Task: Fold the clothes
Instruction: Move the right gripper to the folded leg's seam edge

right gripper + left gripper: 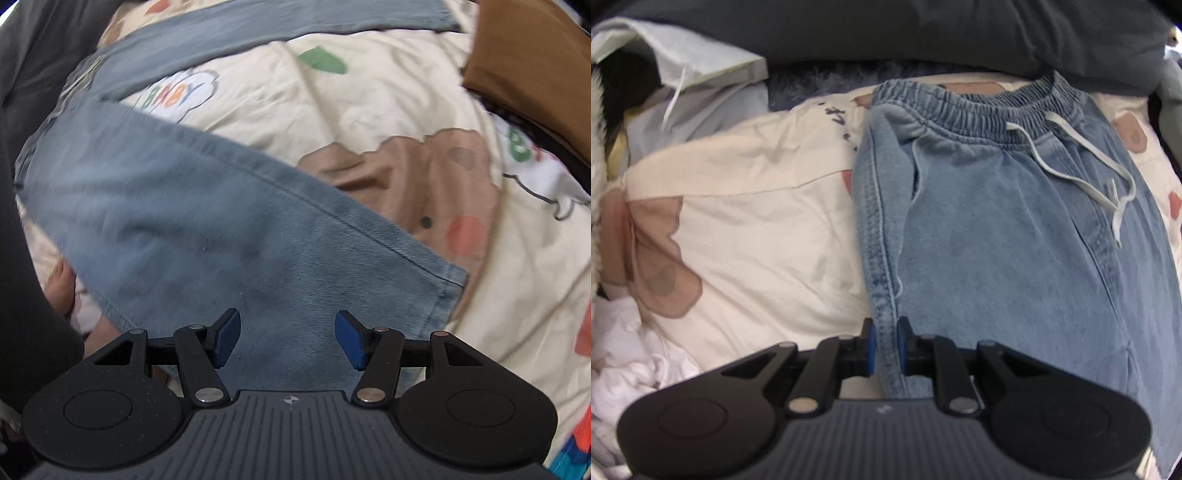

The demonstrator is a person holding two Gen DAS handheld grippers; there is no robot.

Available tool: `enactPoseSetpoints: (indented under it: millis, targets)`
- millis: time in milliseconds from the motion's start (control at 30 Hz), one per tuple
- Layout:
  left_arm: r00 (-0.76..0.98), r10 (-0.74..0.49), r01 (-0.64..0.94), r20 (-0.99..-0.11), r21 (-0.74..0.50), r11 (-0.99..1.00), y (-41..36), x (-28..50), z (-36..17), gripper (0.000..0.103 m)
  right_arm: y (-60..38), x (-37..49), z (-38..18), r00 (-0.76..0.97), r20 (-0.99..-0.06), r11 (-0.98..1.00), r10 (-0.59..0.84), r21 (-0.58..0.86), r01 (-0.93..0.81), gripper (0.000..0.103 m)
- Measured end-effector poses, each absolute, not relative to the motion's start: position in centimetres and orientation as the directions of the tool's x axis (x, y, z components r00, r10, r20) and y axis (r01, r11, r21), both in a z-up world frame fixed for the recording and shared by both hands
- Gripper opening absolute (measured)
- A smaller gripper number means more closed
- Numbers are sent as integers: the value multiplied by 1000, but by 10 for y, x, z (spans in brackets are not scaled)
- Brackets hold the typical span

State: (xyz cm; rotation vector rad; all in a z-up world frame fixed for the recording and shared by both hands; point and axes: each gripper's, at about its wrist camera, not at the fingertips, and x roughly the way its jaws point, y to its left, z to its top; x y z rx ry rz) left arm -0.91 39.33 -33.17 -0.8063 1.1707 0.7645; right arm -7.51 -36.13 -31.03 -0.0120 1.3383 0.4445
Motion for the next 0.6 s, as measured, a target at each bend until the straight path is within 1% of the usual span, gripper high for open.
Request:
enactPoseSetpoints:
  millis: [167,300,600]
  targets:
    - [205,96,-838,-974,-124,531,395,9,-329,12,-336,-89,-323,100,-933,849,346,266,-456,63]
    - [199,97,-831,-975,-116,544,396,13,-330,12,-326,-98,-333,71,-928,837,365,294,-462,63]
    - [182,101,-819,-978,-94,566,393,13,-330,13,-292,-117,-352,-24,-943,756,332,281,-592,64]
